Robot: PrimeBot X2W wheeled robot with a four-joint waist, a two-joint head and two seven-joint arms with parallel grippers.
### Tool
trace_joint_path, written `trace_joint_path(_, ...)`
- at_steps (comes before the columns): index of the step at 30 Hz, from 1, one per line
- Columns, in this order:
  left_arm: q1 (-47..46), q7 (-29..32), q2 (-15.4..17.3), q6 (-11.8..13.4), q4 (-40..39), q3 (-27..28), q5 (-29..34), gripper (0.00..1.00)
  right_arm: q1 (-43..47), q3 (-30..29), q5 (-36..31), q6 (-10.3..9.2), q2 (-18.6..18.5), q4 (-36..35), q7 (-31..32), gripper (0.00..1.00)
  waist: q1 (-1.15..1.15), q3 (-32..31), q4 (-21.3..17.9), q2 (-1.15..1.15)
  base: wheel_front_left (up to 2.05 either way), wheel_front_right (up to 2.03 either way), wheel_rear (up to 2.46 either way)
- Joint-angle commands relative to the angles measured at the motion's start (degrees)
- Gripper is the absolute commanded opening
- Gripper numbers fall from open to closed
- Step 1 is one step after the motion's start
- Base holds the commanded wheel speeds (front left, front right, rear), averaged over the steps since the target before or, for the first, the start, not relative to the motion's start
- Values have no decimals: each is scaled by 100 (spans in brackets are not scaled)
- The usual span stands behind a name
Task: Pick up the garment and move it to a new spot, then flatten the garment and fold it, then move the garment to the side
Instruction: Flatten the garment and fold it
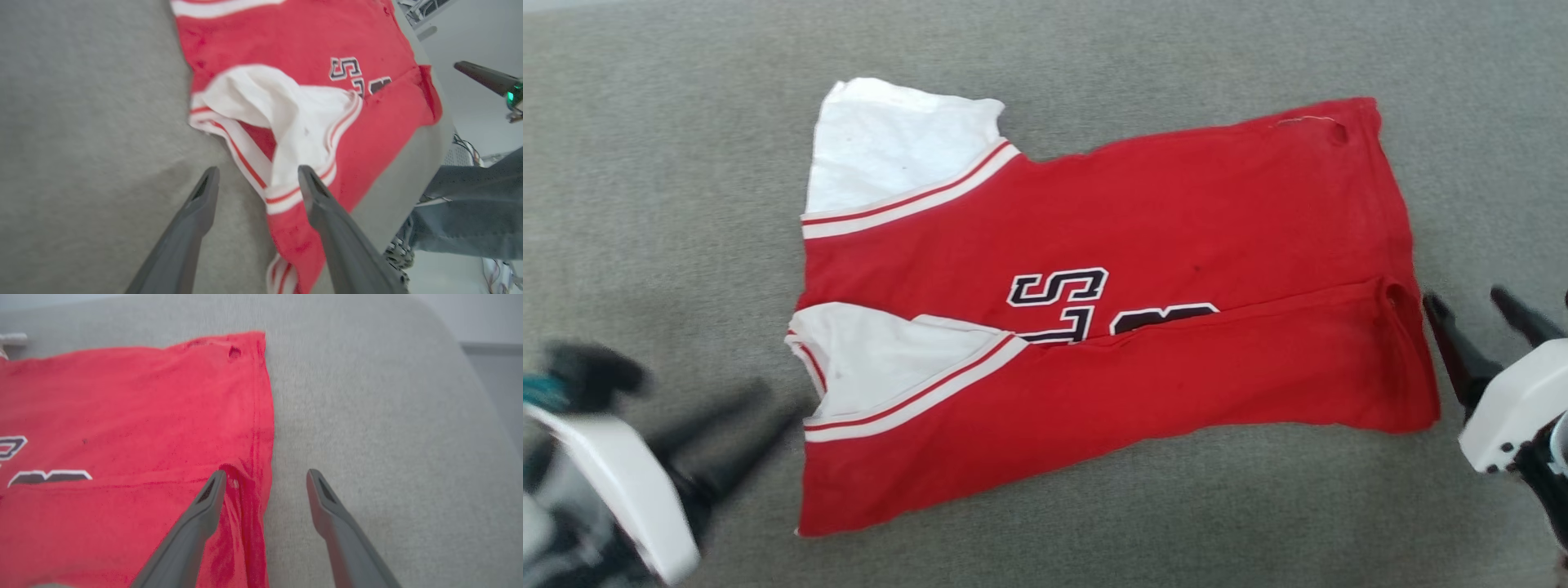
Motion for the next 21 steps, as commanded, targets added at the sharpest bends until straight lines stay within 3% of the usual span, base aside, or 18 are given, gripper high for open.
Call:
trace_joint_path(1,-139,-155,22,15,119,130,18,100,-56,-8,-108,0,89,-69,-215,100,0,26,-54,0,0,0,0)
trace_joint_path(5,-467,-662,-26,15,747,519,90,100,-6,67,-571,-1,414,-212,-1261,100,0,107,-226,0,0,0,0)
trace_joint_path(6,-704,-785,-126,17,1148,681,159,100,-9,153,-656,-1,671,-236,-1839,100,0,158,-350,0,0,0,0)
trace_joint_path(10,-1297,-840,-328,17,1977,909,452,100,61,455,-848,0,989,-230,-2811,100,0,290,-648,0,0,0,0)
trace_joint_path(16,-2319,-381,-635,16,3053,992,766,100,87,887,-933,-1,1234,-143,-3769,100,0,537,-1171,0,0,0,0)
trace_joint_path(21,-2876,314,-693,16,3464,900,774,100,120,1033,-903,-1,1292,-21,-4046,100,0,663,-1461,0,0,0,0)
